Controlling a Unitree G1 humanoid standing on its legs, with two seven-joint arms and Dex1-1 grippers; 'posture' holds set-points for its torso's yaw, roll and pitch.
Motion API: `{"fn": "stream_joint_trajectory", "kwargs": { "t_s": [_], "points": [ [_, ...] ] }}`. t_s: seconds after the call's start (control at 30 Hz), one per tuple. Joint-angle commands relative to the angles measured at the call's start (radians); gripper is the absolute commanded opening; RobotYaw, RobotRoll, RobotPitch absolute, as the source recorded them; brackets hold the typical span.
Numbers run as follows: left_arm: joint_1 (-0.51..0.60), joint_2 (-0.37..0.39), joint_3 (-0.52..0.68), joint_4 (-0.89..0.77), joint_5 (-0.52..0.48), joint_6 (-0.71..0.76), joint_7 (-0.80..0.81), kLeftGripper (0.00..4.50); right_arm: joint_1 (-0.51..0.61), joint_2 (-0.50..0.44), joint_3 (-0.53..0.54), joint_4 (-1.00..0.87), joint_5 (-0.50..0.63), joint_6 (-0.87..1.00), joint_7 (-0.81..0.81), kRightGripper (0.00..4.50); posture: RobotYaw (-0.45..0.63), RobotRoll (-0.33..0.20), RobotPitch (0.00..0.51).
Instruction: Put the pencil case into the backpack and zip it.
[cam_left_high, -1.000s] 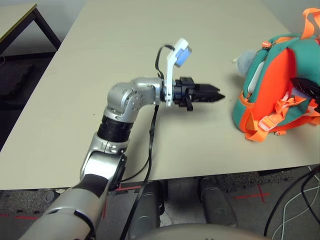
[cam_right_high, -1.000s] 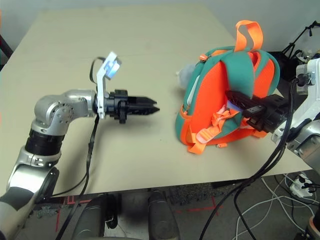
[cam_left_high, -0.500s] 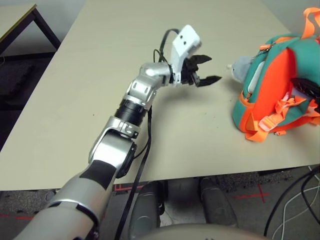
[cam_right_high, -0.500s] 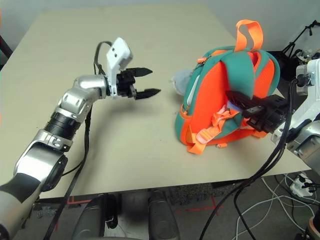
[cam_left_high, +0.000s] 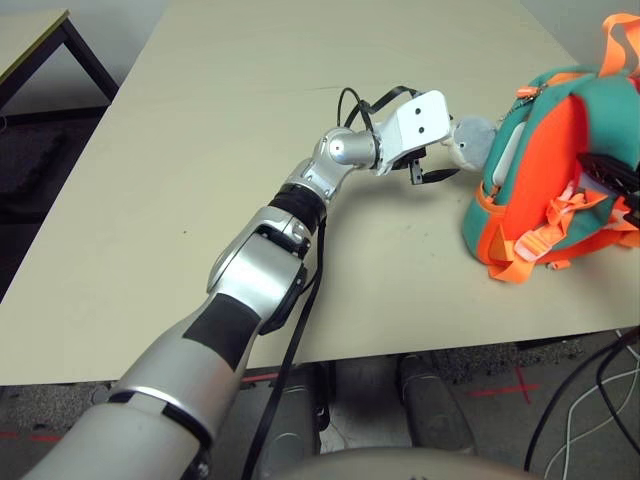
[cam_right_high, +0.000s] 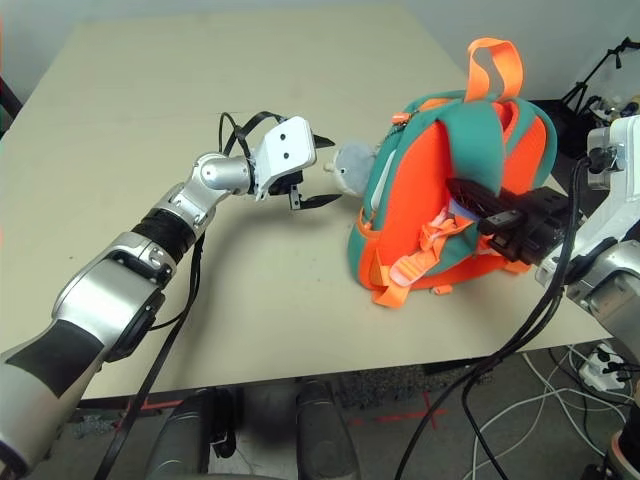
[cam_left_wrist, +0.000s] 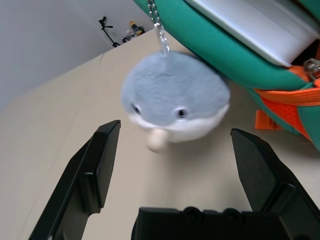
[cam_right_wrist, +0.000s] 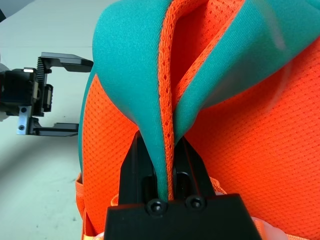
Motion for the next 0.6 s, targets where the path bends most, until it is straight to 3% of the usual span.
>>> {"fn": "stream_joint_trajectory", "kwargs": {
  "t_s": [0.03,0.6],
  "points": [
    [-0.023,-0.022,0.001,0.041,0.046,-0.026,0.047,4.50,0.006,0.010,0.019,-0.032,0.027,-0.002,-0.005,0.10,-0.24,0.000,0.153],
    [-0.061,-0.075,-0.096,0.112,0.275,-0.118,0.303,4.50,0.016,0.027,0.020,-0.067,0.066,-0.003,-0.054,0.10,-0.29,0.000,0.150]
  ]
}}
